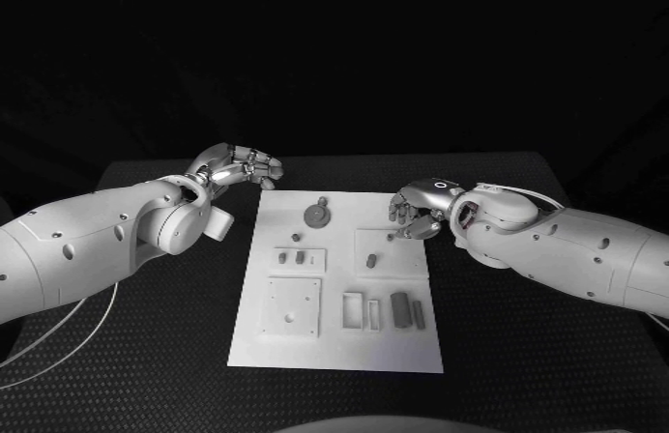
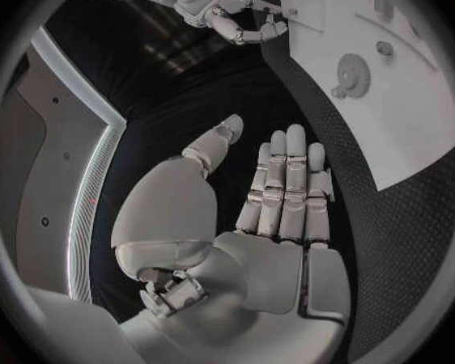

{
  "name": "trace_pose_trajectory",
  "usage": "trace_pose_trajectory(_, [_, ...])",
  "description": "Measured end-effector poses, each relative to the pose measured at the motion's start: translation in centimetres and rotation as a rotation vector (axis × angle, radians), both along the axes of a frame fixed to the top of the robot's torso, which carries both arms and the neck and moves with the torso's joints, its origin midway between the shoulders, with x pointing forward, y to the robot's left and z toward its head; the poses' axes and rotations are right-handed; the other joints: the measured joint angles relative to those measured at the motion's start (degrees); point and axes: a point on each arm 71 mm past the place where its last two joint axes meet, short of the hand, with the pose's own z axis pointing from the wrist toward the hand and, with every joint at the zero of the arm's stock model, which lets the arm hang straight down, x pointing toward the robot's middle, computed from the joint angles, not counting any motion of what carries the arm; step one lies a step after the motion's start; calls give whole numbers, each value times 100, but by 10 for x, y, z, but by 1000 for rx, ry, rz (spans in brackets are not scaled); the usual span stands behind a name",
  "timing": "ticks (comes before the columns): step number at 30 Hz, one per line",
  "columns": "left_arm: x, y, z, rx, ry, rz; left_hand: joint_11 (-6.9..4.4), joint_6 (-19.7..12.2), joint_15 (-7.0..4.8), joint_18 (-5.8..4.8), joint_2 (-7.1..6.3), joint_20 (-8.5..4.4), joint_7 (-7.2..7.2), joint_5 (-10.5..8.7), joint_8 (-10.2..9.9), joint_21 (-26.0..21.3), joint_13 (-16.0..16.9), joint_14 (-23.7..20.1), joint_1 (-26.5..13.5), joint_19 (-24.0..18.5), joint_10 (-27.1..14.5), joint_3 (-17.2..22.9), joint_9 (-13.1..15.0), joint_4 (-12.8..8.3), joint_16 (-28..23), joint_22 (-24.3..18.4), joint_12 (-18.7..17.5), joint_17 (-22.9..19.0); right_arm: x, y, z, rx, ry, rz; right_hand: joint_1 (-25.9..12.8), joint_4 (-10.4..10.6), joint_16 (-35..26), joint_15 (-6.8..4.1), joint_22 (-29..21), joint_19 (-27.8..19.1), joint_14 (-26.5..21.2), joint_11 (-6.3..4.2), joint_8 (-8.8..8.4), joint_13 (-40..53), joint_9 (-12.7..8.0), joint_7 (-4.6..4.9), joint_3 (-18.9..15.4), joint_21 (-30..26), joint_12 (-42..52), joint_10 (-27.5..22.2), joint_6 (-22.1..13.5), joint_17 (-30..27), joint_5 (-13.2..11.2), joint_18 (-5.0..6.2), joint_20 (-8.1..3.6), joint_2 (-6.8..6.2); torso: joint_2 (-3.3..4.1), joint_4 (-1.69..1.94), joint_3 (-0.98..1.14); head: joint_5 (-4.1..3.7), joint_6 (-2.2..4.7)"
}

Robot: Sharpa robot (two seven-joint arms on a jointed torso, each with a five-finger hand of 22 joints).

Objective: Assemble the parts on the task board

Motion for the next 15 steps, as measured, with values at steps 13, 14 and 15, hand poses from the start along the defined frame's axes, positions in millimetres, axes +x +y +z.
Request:
trace_pose_trajectory(13, [0, 0, 0, -29, 4, 9, 39, -18, -15, 0, 0, 0, 60, 0, 0, -23, -14, 25, 0, 0, 2, 0, 0, 0, -26, -5, -23, 67, -8, 9, -10, -38, 1, 34, 23, -1, -73, 1, 7, 41, 4, 10, 0, 36, 0, -47, 144, 0, -98, 72, 129, 54, 0, -1, -1, -22, -2, 1, -1, 26, -42])
trace_pose_trajectory(14, [0, 0, 0, -30, 4, 9, 39, -18, 0, 0, 0, 0, 60, 0, 0, -23, -18, 39, 0, 0, 2, 0, -1, 0, -26, -5, -23, 73, -8, 10, -11, -41, 3, 36, 23, 0, -73, 1, 11, 41, 4, 10, 0, 38, 3, -52, 142, 0, -98, 72, 135, 56, 0, -1, -1, -22, -2, 1, -1, 27, -45])
trace_pose_trajectory(15, [1, 0, 0, -32, 5, 10, 39, -18, 0, 0, 0, 0, 60, 0, 0, -23, -18, 40, 0, 0, 2, 0, 0, 0, -26, -5, -23, 74, -9, 11, -12, -42, 3, 38, 23, 0, -73, 1, 13, 41, 4, 10, 0, 44, 6, -52, 142, -3, -123, 72, 135, 63, 0, -1, -1, -22, -2, 1, -1, 28, -48])
